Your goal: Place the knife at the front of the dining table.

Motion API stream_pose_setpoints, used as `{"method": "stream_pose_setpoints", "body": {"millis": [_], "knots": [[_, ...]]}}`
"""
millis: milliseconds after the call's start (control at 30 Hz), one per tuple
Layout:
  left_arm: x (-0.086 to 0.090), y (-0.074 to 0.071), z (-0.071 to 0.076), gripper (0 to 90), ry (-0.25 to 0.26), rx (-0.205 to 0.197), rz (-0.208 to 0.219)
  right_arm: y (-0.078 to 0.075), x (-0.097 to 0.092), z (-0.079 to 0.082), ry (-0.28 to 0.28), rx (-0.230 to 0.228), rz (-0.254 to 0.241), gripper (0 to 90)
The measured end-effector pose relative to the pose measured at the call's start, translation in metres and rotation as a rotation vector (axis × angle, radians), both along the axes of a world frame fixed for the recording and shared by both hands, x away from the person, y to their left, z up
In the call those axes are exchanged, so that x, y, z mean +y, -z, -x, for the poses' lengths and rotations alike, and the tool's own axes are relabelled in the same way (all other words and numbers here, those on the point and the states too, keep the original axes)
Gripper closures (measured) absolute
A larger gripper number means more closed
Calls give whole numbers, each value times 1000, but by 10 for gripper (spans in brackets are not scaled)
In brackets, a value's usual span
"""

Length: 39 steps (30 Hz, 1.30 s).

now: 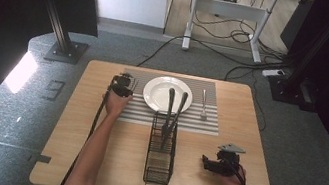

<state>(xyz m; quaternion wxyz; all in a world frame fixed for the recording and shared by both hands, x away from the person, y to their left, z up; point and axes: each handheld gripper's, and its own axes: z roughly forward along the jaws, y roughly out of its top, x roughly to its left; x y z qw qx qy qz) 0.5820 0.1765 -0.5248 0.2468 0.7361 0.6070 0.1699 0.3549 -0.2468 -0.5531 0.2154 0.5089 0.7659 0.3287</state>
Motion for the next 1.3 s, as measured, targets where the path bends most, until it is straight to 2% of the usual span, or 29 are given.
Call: {"method": "stream_pose_setpoints", "body": {"millis": [167, 300, 367, 433, 533, 600, 867, 933, 1100, 1300], "knots": [[0, 1, -7, 802, -22, -10, 14, 0, 0, 1, -1, 0, -2, 134], [-1, 1, -6, 798, -17, -13, 3, 0, 0, 1, 1, -1, -2, 134], [0, 1, -4, 756, -14, -16, 18, 0, 0, 2, 2, -1, 0, 134], [1, 2, -1, 678, -2, -19, 30, 0, 0, 2, 1, -1, 0, 134], [4, 2, 7, 646, 20, -13, 41, 0, 0, 2, 1, -1, 1, 134], [7, 2, 18, 624, 32, -31, 32, 0, 0, 2, 1, -1, 1, 133], [13, -2, 39, 612, 59, -31, 52, 0, 0, 2, 1, -3, 5, 133], [13, -2, 41, 601, 69, -20, 46, 0, 0, 2, -1, -2, 3, 132], [11, -1, 45, 606, 74, -22, 65, 0, 0, 1, -3, -1, 1, 130], [10, 0, 48, 610, 80, -27, 62, 0, 0, 1, -2, -2, -1, 126]]}}
